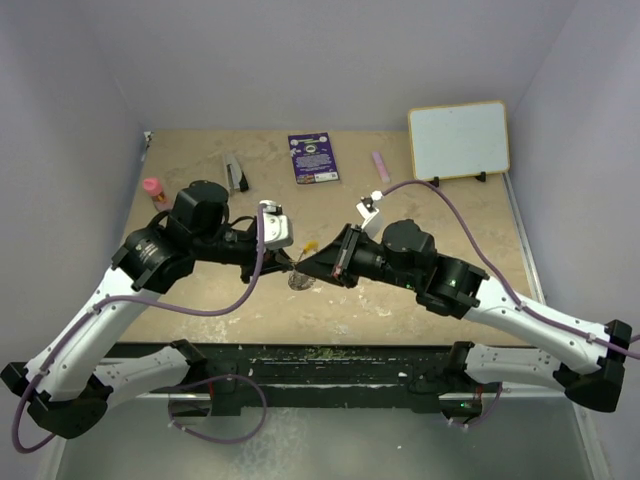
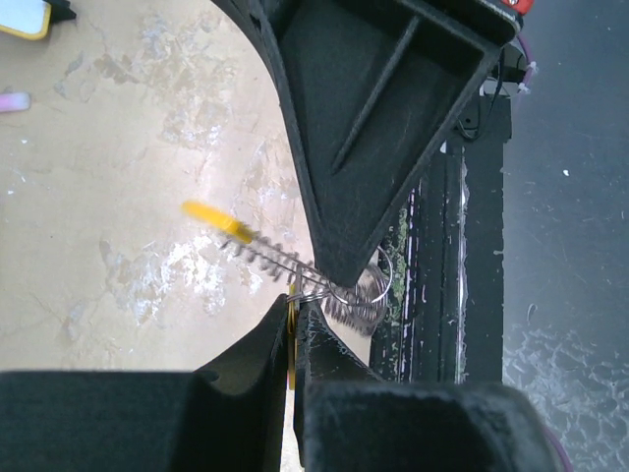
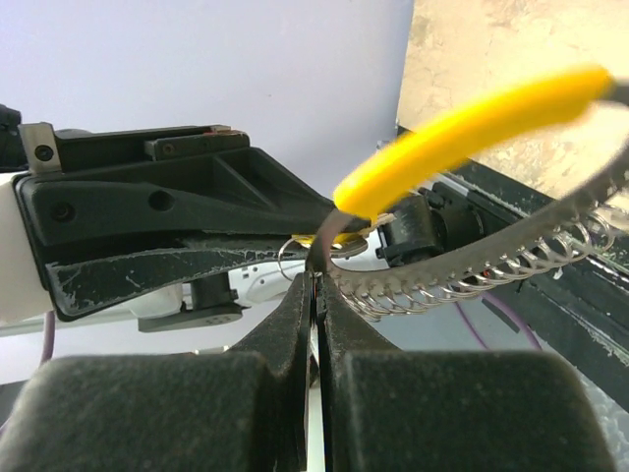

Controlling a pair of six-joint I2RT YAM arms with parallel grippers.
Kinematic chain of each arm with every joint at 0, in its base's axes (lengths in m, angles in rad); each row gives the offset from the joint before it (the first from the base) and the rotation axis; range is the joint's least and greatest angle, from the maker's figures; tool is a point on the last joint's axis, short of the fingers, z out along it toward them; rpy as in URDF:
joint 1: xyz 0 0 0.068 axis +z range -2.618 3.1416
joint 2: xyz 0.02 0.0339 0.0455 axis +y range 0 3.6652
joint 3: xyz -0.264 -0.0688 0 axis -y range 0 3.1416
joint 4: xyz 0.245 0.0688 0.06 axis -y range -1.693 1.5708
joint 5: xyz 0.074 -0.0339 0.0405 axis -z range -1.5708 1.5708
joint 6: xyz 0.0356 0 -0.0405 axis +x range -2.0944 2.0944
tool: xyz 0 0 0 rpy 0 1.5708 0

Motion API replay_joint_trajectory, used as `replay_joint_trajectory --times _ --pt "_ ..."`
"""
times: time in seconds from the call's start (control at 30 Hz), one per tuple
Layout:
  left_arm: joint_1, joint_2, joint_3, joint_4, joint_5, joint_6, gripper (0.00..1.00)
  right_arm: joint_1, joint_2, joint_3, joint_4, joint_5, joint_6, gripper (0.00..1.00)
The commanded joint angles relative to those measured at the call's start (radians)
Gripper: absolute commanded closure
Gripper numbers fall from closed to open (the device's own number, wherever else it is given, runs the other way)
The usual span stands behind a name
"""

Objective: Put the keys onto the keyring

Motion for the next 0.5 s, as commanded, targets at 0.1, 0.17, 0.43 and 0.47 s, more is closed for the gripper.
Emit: replay_joint_trajectory --times 0.1,0.17,0.43,0.47 --pt "-0.016 0.000 0.059 0.007 0.015 0.007 0.97 0.016 -0.021 0.011 0.041 0.071 0.040 1.00" --pt "-0.017 -0.005 0.058 -0.007 0.025 0.012 0.97 0.016 -0.053 -0.005 0.034 0.112 0.057 1.00" --pt "-0.019 -0.013 0.106 -0.067 0.018 0.060 0.97 0.015 -0.101 -0.064 0.024 0.180 0.091 1.00" --pt "-0.020 -0.012 0.112 -0.070 0.026 0.062 0.97 0.016 -0.096 -0.065 0.035 0.180 0.092 1.00"
